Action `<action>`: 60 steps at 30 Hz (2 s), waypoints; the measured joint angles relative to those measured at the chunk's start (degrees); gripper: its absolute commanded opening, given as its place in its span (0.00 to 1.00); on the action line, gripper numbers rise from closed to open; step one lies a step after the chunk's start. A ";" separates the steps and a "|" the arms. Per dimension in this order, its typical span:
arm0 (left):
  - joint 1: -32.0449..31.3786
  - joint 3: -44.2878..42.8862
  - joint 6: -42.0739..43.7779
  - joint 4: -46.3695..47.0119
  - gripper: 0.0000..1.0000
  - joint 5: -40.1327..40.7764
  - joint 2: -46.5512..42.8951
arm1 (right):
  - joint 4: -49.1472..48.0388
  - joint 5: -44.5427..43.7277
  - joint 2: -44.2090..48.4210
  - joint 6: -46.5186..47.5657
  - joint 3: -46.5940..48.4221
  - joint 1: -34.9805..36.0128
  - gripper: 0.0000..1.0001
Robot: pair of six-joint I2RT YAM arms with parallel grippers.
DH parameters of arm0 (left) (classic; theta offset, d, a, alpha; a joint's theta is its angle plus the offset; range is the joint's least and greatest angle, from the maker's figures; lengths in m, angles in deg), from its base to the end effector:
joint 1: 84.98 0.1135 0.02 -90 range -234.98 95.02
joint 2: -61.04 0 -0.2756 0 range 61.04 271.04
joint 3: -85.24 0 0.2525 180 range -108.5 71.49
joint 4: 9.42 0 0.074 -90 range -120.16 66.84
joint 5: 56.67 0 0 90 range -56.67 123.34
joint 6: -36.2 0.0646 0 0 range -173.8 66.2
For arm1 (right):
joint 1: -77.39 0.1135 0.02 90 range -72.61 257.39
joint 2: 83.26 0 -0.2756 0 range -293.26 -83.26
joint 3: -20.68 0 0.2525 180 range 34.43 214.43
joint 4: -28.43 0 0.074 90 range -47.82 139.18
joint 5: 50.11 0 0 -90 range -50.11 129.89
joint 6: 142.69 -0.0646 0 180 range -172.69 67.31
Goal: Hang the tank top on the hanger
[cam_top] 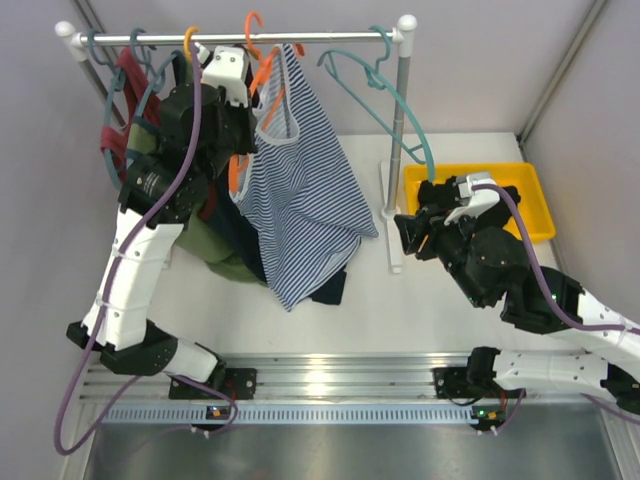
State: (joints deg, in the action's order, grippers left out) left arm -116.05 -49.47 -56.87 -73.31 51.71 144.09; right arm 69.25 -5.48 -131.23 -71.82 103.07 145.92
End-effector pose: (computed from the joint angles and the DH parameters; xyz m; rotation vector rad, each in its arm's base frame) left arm 0.2465 -0.1247 0.5565 0.2030 1.7638 -0.1445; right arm 0.1022 0.1343 0.4476 -0.1227 1.6685 0.4978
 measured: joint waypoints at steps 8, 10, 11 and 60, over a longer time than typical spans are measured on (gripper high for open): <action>1.86 -0.76 -0.04 0.92 0.00 -1.20 1.49 | 0.00 0.00 0.00 -0.02 -0.04 0.00 0.47; 2.32 -0.76 -0.04 0.96 0.00 -1.46 1.99 | -0.02 0.00 0.00 -0.02 -0.07 0.00 0.47; 2.51 -0.76 -0.04 0.98 0.00 -1.64 2.25 | -0.09 0.00 0.00 -0.02 -0.15 0.00 0.47; 4.46 8.17 -1.92 7.15 0.69 -10.36 -9.03 | -1.11 -0.09 1.44 -0.48 -4.48 0.00 0.61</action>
State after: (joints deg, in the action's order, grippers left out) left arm -111.59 -41.30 -58.79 -66.17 41.35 135.06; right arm 68.14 -5.57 -129.78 -72.31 98.59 145.92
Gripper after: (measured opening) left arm 0.689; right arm 0.607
